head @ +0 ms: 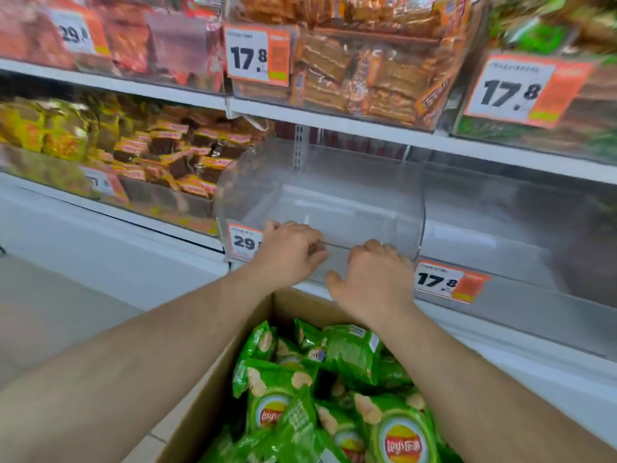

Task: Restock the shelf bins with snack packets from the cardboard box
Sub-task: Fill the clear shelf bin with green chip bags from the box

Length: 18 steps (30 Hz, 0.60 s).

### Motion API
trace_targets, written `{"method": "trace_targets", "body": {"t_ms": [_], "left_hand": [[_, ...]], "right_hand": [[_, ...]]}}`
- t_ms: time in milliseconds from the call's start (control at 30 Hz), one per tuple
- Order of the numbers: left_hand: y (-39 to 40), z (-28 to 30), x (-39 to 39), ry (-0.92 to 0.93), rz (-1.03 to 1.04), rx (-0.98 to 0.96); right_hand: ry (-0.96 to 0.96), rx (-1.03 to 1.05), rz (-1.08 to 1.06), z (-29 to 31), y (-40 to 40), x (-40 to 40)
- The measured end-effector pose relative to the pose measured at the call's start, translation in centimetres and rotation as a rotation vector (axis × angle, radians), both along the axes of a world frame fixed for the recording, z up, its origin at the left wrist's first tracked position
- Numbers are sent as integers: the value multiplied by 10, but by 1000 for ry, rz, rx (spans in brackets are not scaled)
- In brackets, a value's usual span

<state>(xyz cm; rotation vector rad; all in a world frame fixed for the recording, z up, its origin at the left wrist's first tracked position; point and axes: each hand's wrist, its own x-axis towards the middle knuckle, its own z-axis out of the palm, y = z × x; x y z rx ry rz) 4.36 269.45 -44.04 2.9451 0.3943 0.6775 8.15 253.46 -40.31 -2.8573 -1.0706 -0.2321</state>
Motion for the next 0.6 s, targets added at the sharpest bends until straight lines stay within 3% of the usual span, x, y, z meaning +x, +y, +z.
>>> {"method": "trace_targets", "body": {"t_ms": [167, 267, 433, 500, 600], "left_hand": [[-7, -2, -23, 19, -63, -10], [-13, 4, -37, -64, -117, 55], [-38, -13, -69, -93, -282, 130], [-49, -20, -78, 49, -308, 63], [-66, -24, -82, 246, -288, -51]], "right_hand": [[-10, -22, 45, -11, -11, -16], [46, 33, 76, -12, -17, -19], [-36, 387, 154, -26, -50, -17], [116, 319, 40, -35, -73, -15], [471, -80, -104, -55, -104, -11]]}}
